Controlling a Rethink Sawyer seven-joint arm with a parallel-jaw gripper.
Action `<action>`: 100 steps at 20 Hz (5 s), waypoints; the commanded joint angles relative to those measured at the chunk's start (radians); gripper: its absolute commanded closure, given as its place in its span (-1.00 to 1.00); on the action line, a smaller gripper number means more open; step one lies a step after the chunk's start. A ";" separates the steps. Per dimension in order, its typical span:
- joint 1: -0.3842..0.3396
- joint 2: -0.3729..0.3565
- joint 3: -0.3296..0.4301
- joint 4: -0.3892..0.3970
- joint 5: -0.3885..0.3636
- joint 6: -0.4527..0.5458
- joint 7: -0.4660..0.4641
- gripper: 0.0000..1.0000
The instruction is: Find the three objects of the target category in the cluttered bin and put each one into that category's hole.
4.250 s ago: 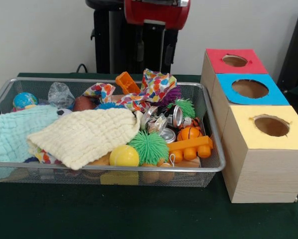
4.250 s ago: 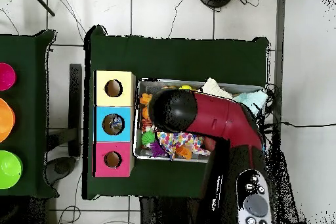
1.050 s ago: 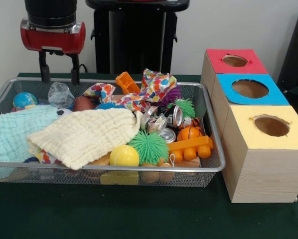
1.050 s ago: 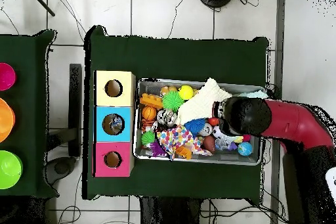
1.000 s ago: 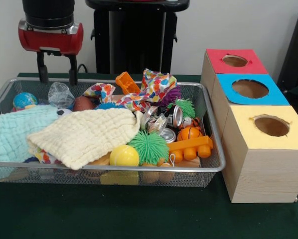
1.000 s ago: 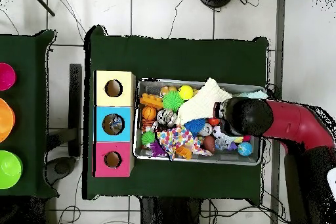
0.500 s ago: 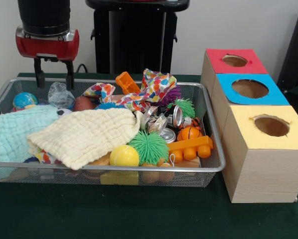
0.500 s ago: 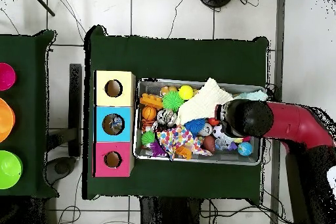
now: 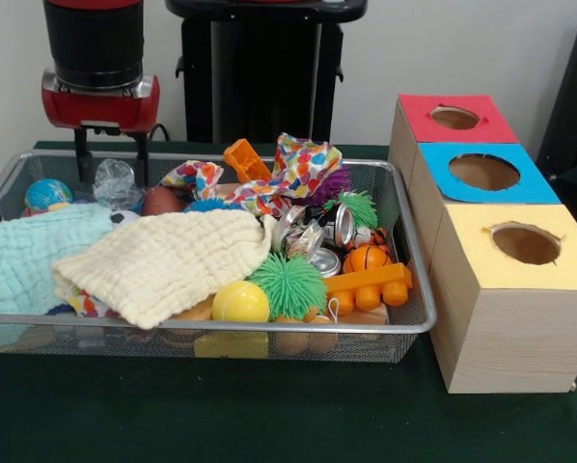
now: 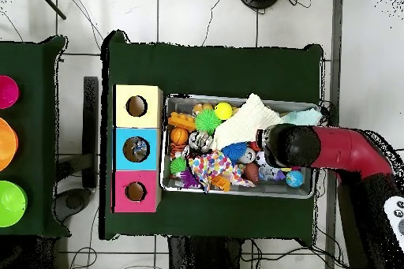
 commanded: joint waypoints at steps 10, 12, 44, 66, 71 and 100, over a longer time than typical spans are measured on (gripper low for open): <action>-0.045 0.073 0.066 0.108 -0.103 -0.160 -0.137 -1.00; -0.049 0.070 0.068 0.112 -0.104 -0.157 -0.141 -1.00; -0.103 0.041 0.062 0.266 -0.202 -0.317 -0.055 -1.00; -0.204 -0.039 0.133 0.329 -0.177 -0.240 -0.128 -1.00; -0.199 -0.008 0.113 0.322 -0.213 -0.273 -0.109 -1.00; -0.274 0.138 0.093 0.249 -0.349 -0.337 -0.124 -1.00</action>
